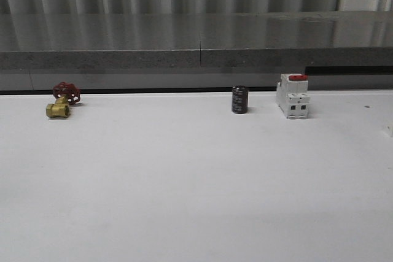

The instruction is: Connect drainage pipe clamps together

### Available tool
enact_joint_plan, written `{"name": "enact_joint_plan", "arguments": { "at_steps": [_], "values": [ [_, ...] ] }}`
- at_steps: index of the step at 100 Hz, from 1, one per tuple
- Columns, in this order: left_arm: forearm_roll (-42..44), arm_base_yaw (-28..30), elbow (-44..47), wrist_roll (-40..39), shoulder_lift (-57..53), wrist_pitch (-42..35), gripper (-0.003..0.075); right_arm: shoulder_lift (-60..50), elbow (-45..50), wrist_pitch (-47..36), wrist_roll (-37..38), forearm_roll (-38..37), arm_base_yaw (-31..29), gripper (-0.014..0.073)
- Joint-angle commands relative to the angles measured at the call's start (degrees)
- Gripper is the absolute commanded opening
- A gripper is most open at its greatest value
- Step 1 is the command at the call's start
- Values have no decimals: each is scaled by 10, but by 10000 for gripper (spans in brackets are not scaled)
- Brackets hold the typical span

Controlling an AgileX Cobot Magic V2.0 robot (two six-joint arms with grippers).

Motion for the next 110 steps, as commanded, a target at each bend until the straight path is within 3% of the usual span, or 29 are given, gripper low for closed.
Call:
{"name": "enact_joint_plan", "arguments": {
  "at_steps": [1,30,47,87,110],
  "values": [
    [-4,-3,27,-6,-19,-46,-20,-10,-12,-40,-8,-4,-3,-67],
    [-6,-3,22,-6,-19,-46,-21,-10,-12,-40,-8,-4,-3,-67],
    [-31,-3,-26,-6,1,-34,-20,-10,-12,-40,-8,-4,-3,-67],
    [-45,-3,-308,-6,263,264,-20,-10,-12,-40,-8,-4,-3,-67],
    [-80,-3,-414,-6,387,334,-20,-10,-12,-40,-8,-4,-3,-67]
  ]
}}
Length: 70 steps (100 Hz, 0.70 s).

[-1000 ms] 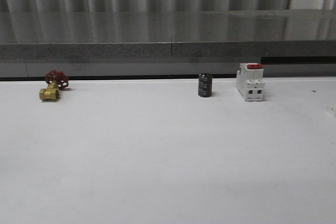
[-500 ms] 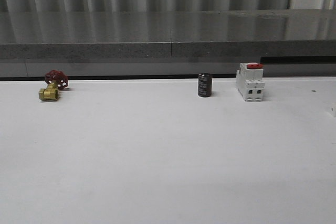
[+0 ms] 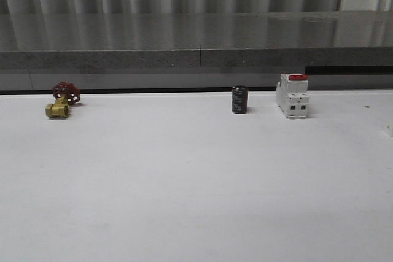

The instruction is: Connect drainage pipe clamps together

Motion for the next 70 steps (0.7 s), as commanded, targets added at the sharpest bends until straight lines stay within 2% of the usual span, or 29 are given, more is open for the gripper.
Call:
{"name": "enact_joint_plan", "arguments": {
  "at_steps": [1,19,30,38,45,52,67,70],
  "values": [
    [-17,-3,-46,-6,39,-14,-20,-10,-12,-40,-8,-4,-3,-67],
    [-13,-3,-54,-3,88,-11,-20,-10,-12,-40,-8,-4,-3,-67],
    [-13,-3,-54,35,109,11,-17,-10,-12,-40,-8,-4,-3,-67],
    [-13,-3,-54,56,119,22,20,-10,-12,-40,-8,-4,-3,-67],
    [-13,-3,-54,58,125,26,91,-10,-12,-40,-8,-4,-3,-67],
    [-13,-3,-54,58,129,29,196,-10,-12,-40,-8,-4,-3,-67],
    [-13,-3,-54,58,141,25,510,-10,-12,-40,-8,-4,-3,-67],
    [-13,-3,-55,58,145,25,540,-10,-12,-40,-8,-4,-3,-67]
  ]
}}
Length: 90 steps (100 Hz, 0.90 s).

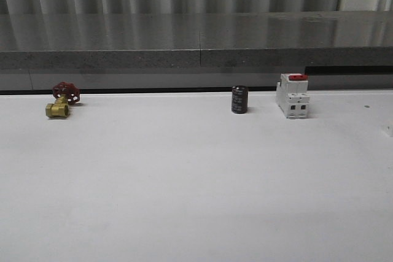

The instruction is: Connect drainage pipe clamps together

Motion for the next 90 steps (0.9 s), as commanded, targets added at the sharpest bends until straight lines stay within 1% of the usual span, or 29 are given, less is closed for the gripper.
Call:
{"name": "enact_joint_plan", "arguments": {
  "at_steps": [1,6,15,23,34,43,52,56,71,90],
  "values": [
    [-3,-3,-20,2,8,-30,558,-10,-12,-40,-8,-4,-3,-67],
    [9,-3,-24,2,21,-31,592,-10,-12,-40,-8,-4,-3,-67],
    [22,-1,-39,2,56,-30,587,-10,-12,-40,-8,-4,-3,-67],
    [40,10,-70,2,106,-19,587,-10,-12,-40,-8,-4,-3,-67],
    [54,46,-125,5,189,-13,587,-10,-12,-40,-8,-4,-3,-67],
    [28,85,-168,55,257,-12,587,-10,-12,-40,-8,-4,-3,-67],
    [-37,126,-213,148,326,0,587,-10,-12,-40,-8,-4,-3,-67],
    [-51,139,-226,167,349,0,587,-10,-12,-40,-8,-4,-3,-67],
    [-56,181,-268,186,440,-1,587,-10,-12,-40,-8,-4,-3,-67],
    [-55,193,-306,215,519,-30,587,-10,-12,-40,-8,-4,-3,-67]
  ]
}}
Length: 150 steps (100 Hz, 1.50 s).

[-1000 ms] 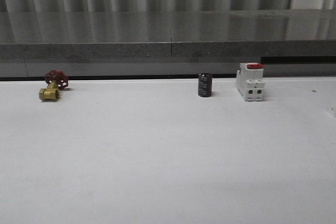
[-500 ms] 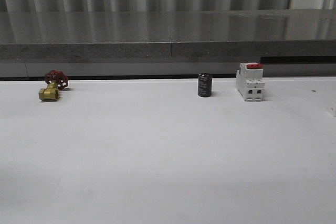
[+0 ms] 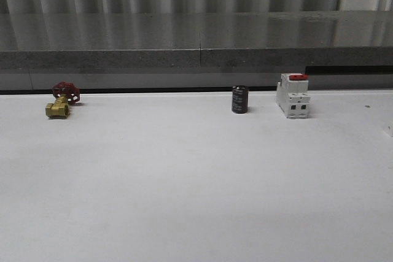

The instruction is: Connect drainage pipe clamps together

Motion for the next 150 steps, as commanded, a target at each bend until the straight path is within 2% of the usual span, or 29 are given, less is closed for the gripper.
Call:
{"name": "enact_joint_plan", "arguments": {
  "at_steps": [1,31,71,80,102,112,120,136,150],
  "values": [
    [-10,1,-33,13,9,-34,587,-10,-12,-40,-8,-4,-3,-67],
    [-10,1,-80,25,93,-43,587,-10,-12,-40,-8,-4,-3,-67],
    [-10,1,-83,25,117,-67,570,-10,-12,-40,-8,-4,-3,-67],
    [-10,1,-83,25,117,-67,493,-10,-12,-40,-8,-4,-3,-67],
    [-10,1,-83,25,117,-68,180,-10,-12,-40,-8,-4,-3,-67],
    [-10,1,-83,26,117,-68,73,-10,-12,-40,-8,-4,-3,-67],
    [-10,1,-83,26,117,-64,40,-10,-12,-40,-8,-4,-3,-67],
    [-34,-2,-83,26,101,-47,41,-10,-12,-40,-8,-4,-3,-67],
    [-55,-32,-83,25,56,-12,41,-10,-12,-40,-8,-4,-3,-67]
  ]
}}
